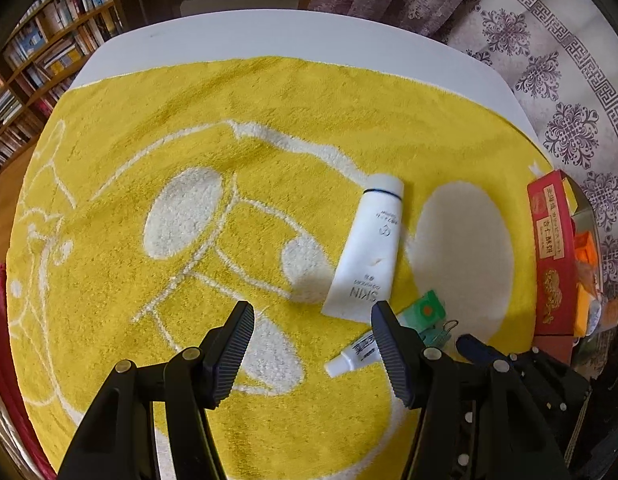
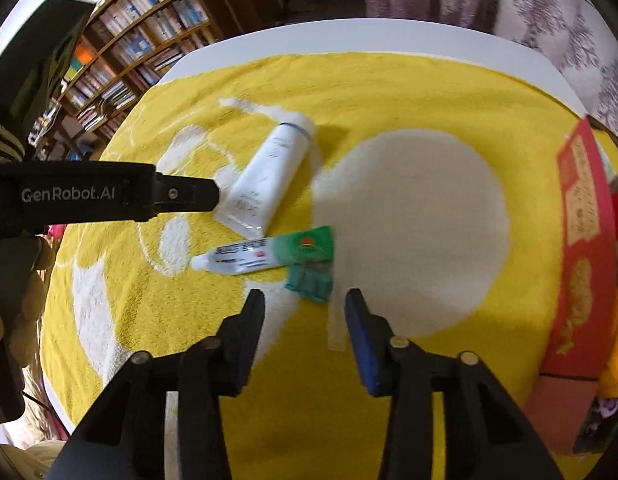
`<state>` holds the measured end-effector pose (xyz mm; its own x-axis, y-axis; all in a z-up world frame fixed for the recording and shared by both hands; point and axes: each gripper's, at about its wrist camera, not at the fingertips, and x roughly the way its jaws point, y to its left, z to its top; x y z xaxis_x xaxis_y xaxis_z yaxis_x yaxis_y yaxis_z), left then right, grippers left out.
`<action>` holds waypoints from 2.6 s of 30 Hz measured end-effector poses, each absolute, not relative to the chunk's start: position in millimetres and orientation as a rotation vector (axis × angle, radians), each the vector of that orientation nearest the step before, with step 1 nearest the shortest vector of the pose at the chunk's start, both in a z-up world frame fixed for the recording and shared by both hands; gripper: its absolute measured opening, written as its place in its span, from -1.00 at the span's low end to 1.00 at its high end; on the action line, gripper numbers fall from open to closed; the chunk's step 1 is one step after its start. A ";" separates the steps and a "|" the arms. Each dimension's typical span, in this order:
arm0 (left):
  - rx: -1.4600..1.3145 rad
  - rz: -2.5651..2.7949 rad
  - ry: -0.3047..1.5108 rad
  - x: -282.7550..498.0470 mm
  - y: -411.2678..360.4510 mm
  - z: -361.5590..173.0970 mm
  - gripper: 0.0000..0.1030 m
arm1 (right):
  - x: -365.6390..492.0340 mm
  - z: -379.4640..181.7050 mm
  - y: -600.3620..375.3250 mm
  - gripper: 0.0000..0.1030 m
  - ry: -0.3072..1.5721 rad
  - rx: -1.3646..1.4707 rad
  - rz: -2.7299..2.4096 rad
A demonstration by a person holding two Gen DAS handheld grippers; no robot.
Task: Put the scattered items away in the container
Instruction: 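Move both tools down toward the ointment tube and green binder clip, then grasp the green-capped ointment tube with the left tool while the right tool grasps the green binder clip, then carry the ointment tube and binder clip over the tin box with both tools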
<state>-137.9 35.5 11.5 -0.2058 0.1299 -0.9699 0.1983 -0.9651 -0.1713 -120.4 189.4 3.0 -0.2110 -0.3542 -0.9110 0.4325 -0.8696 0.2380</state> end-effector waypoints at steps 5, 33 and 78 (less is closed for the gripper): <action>1.980 -2.342 0.404 -129.5 30.7 3.3 0.21 | -128.1 -2.2 183.5 -0.16 0.112 1.557 -2.140; 2.072 -2.566 -0.088 -122.9 99.6 -8.3 -0.15 | -113.8 2.7 232.3 -0.78 -0.030 1.632 -2.210; 1.865 -2.616 0.258 -85.2 94.0 50.1 -0.65 | -110.1 27.2 220.2 -0.51 -0.011 1.529 -2.258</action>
<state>-85.2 94.0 50.1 -0.3283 0.1580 -0.9313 0.0267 -0.9840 -0.1764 -110.1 220.2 27.2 -0.3134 -0.3378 -0.8875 0.3289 -0.9154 0.2322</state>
